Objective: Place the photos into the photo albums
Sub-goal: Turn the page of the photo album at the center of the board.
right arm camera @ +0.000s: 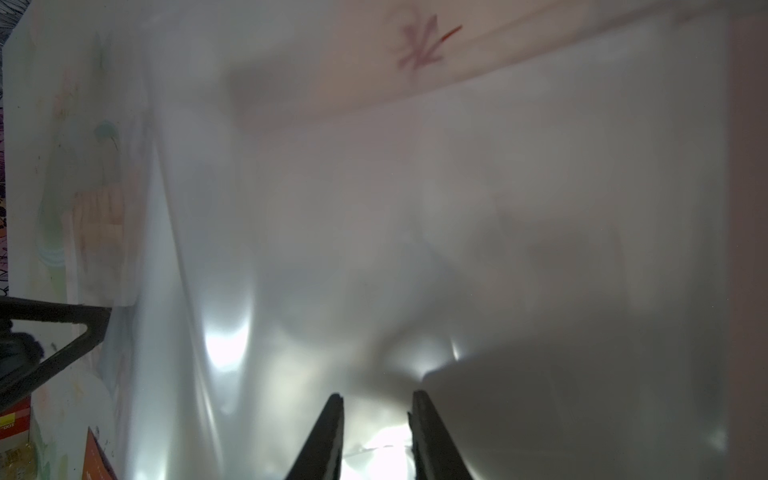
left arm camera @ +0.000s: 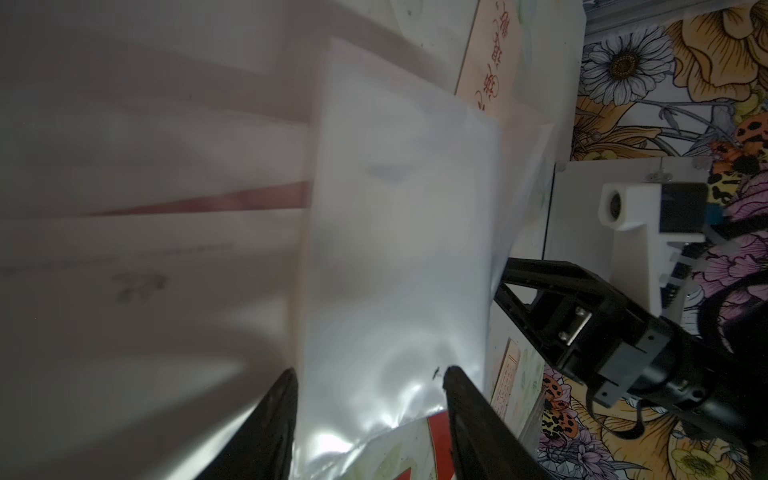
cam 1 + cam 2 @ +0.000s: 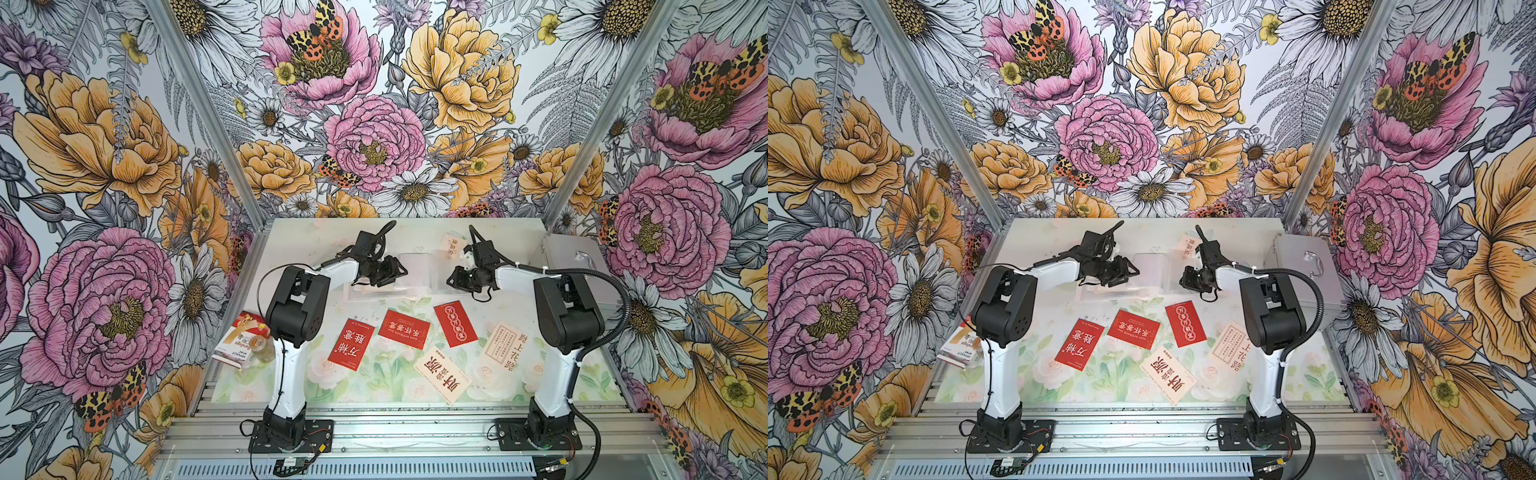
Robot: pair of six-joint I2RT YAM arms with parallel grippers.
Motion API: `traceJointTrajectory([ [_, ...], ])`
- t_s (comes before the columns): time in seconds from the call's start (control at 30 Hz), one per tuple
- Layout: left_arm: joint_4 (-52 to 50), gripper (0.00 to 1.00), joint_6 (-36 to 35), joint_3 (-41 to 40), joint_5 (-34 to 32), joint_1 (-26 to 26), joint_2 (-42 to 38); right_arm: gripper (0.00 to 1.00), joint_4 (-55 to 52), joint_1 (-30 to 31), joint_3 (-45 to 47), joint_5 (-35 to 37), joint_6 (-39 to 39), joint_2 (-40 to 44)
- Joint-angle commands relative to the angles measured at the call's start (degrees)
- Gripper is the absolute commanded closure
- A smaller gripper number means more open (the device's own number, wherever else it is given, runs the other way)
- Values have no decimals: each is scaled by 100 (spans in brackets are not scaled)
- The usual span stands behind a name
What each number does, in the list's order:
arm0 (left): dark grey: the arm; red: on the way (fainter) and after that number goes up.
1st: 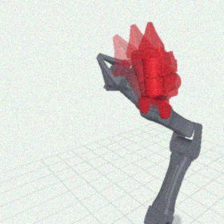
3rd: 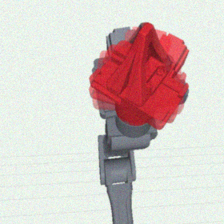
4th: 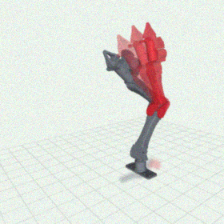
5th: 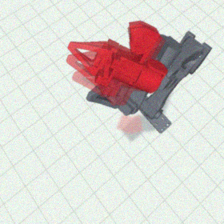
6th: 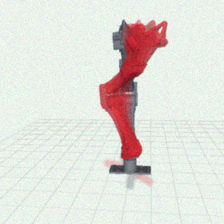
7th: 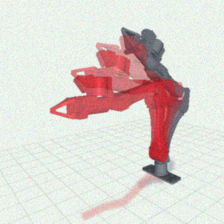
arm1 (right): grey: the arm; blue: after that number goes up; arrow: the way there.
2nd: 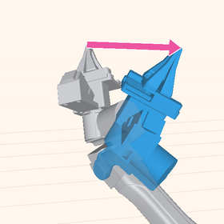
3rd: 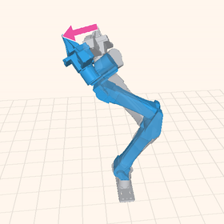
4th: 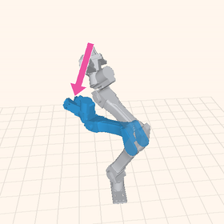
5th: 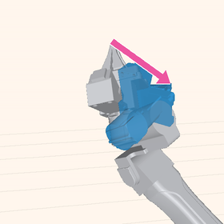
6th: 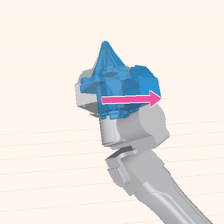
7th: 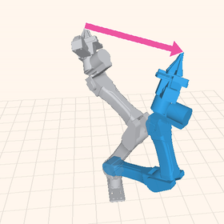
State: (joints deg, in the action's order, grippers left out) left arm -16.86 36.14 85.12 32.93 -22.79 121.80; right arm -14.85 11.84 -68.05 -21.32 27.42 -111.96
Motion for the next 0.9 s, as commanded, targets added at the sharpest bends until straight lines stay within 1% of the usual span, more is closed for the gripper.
traceJointTrajectory([
  [0.0, 173, 42, 162, 255, 222, -93, 156, 69, -485, 23, 265, -7, 74, 289],
  [0.2, 175, 43, 277, 571, 279, -242, 309, 69, -496, -146, 566, 69, 176, 1158],
  [0.4, 175, 43, 380, 922, 383, -399, 547, 69, -516, -329, 856, 82, 268, 1843],
  [0.63, 175, 43, 540, 1404, 390, -667, 693, 69, -532, -457, 1096, 140, 329, 2345],
  [0.87, 175, 43, 755, 2061, 440, -967, 1049, 69, -582, -531, 1251, 189, 359, 2750],
])
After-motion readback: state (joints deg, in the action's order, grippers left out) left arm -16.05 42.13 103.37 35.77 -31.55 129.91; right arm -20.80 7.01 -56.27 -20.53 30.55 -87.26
